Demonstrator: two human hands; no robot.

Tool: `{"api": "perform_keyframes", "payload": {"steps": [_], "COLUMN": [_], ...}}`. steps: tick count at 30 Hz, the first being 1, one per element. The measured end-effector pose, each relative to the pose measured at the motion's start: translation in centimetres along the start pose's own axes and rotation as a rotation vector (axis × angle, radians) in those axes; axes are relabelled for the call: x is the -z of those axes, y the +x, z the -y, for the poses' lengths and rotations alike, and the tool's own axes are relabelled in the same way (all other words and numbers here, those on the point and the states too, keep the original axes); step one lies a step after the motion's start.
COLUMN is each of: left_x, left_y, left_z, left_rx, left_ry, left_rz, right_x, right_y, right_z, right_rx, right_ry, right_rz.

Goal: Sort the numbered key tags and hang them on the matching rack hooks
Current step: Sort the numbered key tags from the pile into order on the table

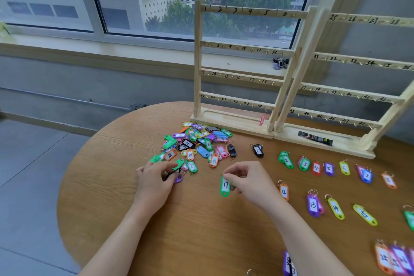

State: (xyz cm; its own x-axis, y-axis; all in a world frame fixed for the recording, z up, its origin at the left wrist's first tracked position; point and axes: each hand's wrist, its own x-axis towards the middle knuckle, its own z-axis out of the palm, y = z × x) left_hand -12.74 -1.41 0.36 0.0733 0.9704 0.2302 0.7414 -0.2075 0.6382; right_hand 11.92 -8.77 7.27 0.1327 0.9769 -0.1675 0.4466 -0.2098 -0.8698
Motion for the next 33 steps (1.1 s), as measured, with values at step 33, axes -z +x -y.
{"api": "perform_keyframes", "payload": {"steps": [33], "left_x": [-3.0], "left_y": [-13.4], "left_z": [-18.7], "left_rx": [-0.281], "left_ry": [-0.399], "left_rz": [0.539], "right_x": [16.4], "right_y": [-18.2], "right_z": [-7.7], "right_rx": [-0.165], "right_ry": [-0.147], "right_rz": [-0.445]}}
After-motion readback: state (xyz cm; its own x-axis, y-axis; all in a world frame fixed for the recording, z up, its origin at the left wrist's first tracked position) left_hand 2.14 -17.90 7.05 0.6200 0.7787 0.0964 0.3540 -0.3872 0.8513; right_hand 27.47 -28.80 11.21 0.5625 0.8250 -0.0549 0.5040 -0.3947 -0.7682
